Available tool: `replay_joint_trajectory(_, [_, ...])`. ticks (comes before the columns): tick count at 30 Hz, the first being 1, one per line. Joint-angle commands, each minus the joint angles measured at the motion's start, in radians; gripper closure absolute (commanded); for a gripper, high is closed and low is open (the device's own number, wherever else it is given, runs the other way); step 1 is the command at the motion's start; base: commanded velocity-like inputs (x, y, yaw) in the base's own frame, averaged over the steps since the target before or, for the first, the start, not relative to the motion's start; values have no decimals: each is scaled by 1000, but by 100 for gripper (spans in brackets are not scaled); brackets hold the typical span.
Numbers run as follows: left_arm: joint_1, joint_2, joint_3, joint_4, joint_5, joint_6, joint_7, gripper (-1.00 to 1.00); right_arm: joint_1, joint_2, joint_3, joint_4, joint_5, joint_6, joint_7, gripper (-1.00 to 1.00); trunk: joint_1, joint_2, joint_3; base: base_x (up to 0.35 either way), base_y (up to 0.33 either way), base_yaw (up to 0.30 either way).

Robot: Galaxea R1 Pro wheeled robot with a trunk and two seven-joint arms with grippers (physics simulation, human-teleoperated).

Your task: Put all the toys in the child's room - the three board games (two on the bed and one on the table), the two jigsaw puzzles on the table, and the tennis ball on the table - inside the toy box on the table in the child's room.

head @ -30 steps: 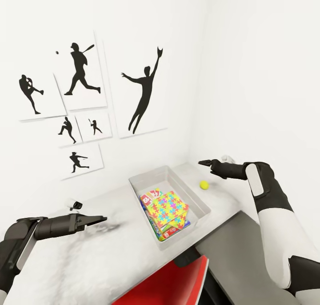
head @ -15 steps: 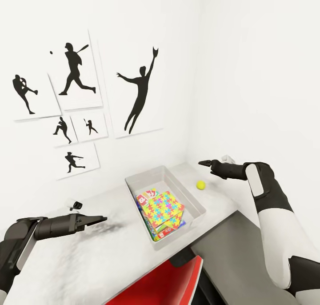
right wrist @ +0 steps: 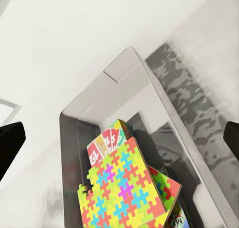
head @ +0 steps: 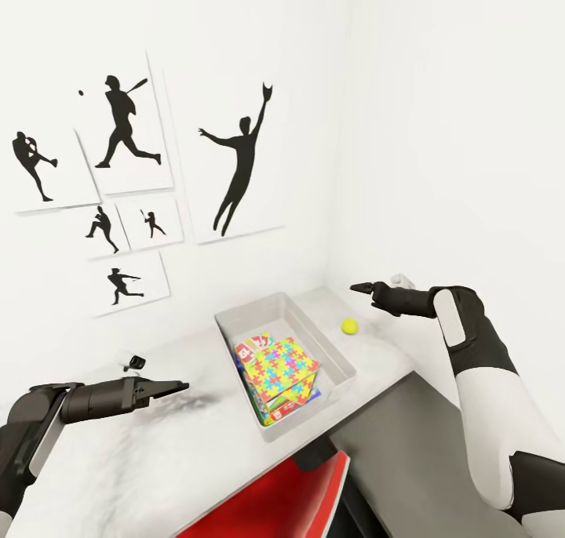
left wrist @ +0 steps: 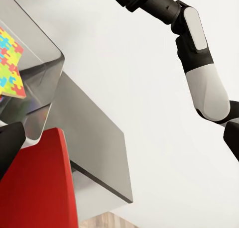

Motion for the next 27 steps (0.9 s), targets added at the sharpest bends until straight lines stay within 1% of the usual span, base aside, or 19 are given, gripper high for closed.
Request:
replay_joint_trajectory(1, [-1, 0, 0, 0, 0, 10, -4, -100, -1, 0, -2, 0, 10, 4, 10, -100, 1, -2, -2, 0, -22, 0])
replay_joint_trajectory(10, [-1, -1, 0, 0, -2, 10, -4, -100, -1, 0, -2, 1, 11, 4, 11, -100, 1, -2, -2, 1, -6, 0])
replay_joint_trajectory(17, [-1, -1, 0, 0, -1, 10, -4, -100, -1, 0, -2, 1, 11, 4, 11, -100, 1, -2, -2, 72, -1, 0])
replay_joint_trajectory(27, [-1, -1, 0, 0, 0, 10, -4, -100, -1, 0, -2, 2, 11, 4, 11, -100, 1, -2, -2, 13, 0, 0])
